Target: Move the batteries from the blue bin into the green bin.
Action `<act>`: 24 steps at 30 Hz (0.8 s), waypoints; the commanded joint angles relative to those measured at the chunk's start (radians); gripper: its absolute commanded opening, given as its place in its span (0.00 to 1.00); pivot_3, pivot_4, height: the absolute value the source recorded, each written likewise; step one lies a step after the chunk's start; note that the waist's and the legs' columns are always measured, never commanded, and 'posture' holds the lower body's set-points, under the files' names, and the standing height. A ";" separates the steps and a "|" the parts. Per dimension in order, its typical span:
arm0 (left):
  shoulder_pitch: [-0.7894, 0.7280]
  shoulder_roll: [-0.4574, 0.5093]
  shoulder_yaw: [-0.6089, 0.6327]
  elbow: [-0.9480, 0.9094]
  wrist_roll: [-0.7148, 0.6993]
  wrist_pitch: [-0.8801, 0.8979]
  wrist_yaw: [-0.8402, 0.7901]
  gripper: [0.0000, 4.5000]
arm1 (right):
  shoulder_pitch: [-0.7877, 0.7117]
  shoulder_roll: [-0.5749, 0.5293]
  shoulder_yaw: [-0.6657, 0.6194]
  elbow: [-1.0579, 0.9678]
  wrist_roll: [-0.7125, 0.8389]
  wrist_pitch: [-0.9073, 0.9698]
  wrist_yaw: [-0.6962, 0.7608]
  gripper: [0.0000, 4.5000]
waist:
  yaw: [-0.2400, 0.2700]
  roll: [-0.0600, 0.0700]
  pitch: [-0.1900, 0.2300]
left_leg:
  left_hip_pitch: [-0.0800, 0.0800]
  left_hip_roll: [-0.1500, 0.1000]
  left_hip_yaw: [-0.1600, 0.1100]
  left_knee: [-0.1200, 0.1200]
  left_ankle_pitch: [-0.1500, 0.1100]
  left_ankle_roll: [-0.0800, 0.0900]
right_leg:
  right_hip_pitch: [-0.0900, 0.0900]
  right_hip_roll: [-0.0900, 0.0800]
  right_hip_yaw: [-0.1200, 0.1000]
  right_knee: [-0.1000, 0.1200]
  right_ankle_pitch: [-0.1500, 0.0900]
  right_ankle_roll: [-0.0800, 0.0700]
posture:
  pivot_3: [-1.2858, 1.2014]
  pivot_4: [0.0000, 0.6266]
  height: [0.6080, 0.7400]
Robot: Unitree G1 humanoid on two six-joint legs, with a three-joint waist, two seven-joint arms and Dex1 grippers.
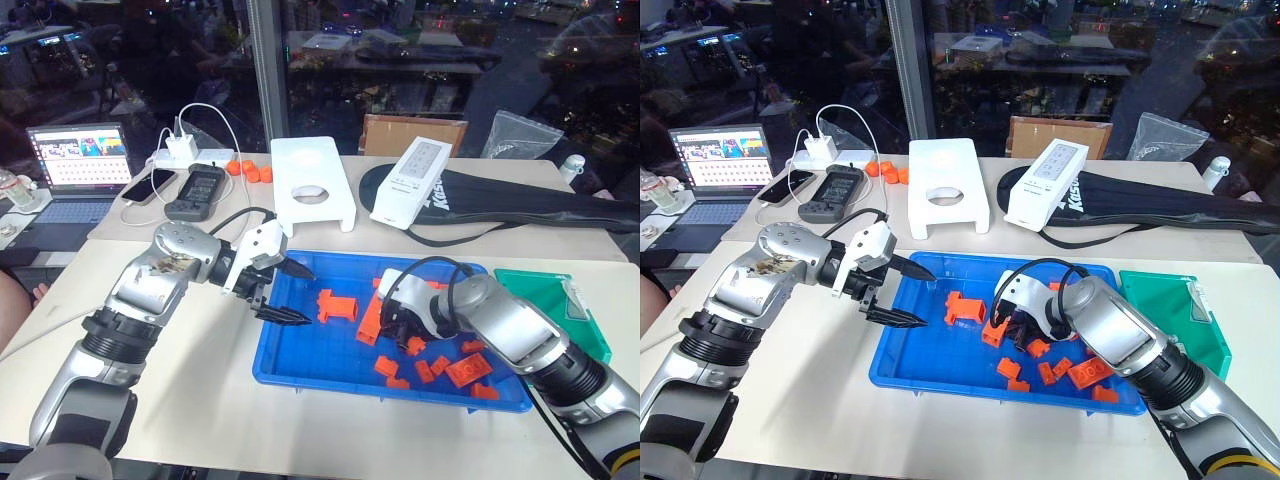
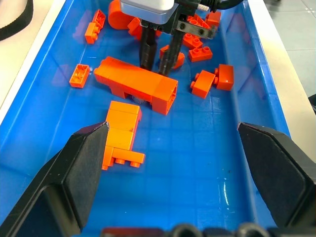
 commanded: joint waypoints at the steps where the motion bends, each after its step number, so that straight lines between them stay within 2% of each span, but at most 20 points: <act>1: -0.012 0.007 0.011 -0.016 -0.007 0.000 0.002 1.00 | -0.008 -0.059 -0.021 -0.044 0.006 0.004 0.032 0.06 | 0.000 0.000 0.000 | 0.000 0.000 0.000 0.000 0.000 0.000 | 0.000 0.000 0.000 0.000 0.000 0.000 | 0.52 0.24 0.80; 9: -0.024 -0.020 -0.003 0.007 -0.005 -0.016 -0.005 1.00 | 0.018 -0.259 -0.029 -0.046 -0.026 -0.010 0.080 0.06 | 0.002 0.000 0.000 | 0.000 0.000 0.000 0.000 0.000 0.000 | 0.000 0.000 0.000 -0.001 0.000 0.000 | 0.52 0.24 0.80; 15: -0.036 -0.042 -0.012 0.029 0.001 -0.030 -0.011 1.00 | 0.054 -0.372 -0.130 -0.080 0.009 -0.020 0.119 0.06 | -0.002 0.000 0.000 | 0.000 0.000 0.000 0.000 0.000 0.000 | 0.000 0.000 0.000 -0.001 -0.001 0.001 | 0.52 0.24 0.80; 18: -0.040 -0.048 -0.014 0.032 0.002 -0.033 -0.011 1.00 | 0.069 -0.421 -0.219 -0.113 0.048 -0.011 0.146 0.06 | -0.003 0.000 0.000 | 0.000 0.000 0.000 -0.001 0.000 0.000 | -0.001 0.000 0.000 0.000 -0.001 0.001 | 0.52 0.24 0.80; 24: -0.046 -0.073 0.015 0.032 -0.038 -0.025 -0.008 1.00 | 0.147 -0.551 -0.562 -0.089 0.166 0.048 0.219 0.06 | 0.004 0.000 0.000 | 0.000 0.000 0.000 -0.001 0.000 0.000 | 0.000 0.000 0.000 -0.001 -0.001 0.001 | 0.52 0.24 0.80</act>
